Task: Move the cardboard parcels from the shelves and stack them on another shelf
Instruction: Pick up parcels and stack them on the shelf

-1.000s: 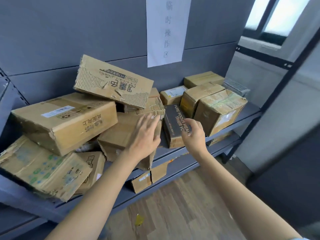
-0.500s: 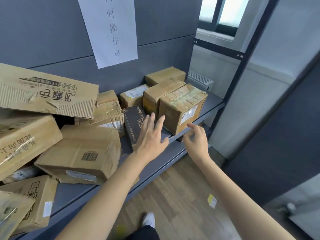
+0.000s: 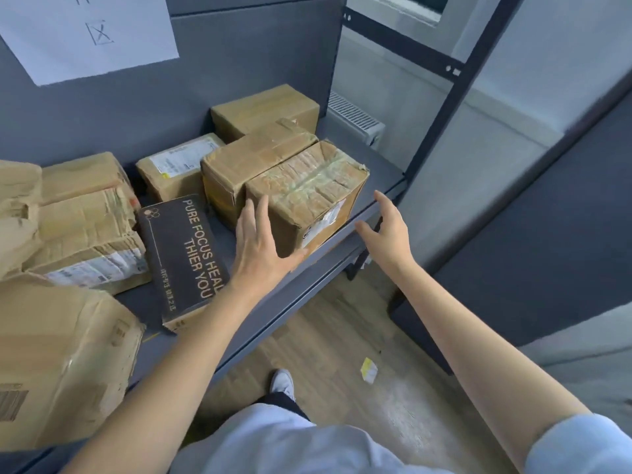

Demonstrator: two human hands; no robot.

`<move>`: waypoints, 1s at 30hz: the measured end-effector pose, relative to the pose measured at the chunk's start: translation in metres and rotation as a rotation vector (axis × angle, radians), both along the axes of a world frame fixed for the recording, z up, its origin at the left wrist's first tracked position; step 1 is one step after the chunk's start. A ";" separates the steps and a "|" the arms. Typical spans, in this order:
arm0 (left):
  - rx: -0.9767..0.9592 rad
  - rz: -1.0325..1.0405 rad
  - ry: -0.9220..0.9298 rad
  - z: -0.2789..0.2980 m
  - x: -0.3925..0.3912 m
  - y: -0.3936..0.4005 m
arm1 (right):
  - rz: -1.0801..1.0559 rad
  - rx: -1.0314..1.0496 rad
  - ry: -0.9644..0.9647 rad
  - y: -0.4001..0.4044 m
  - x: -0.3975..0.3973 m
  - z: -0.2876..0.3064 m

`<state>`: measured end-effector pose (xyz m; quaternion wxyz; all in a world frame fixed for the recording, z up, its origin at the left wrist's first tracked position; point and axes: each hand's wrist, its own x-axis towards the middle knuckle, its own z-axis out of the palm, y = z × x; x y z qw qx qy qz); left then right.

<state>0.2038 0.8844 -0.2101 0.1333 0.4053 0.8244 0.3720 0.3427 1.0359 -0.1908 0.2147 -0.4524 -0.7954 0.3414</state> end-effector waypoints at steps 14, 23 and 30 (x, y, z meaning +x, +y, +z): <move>-0.083 0.445 -0.330 -0.048 0.029 0.039 | 0.276 -0.260 -0.008 0.127 -0.041 -0.053; -0.117 0.683 -0.312 -0.044 0.052 0.051 | 0.576 -0.418 0.004 0.180 -0.053 -0.069; -0.033 0.663 -0.464 -0.033 0.045 0.064 | 0.649 -0.594 0.124 0.177 -0.067 -0.066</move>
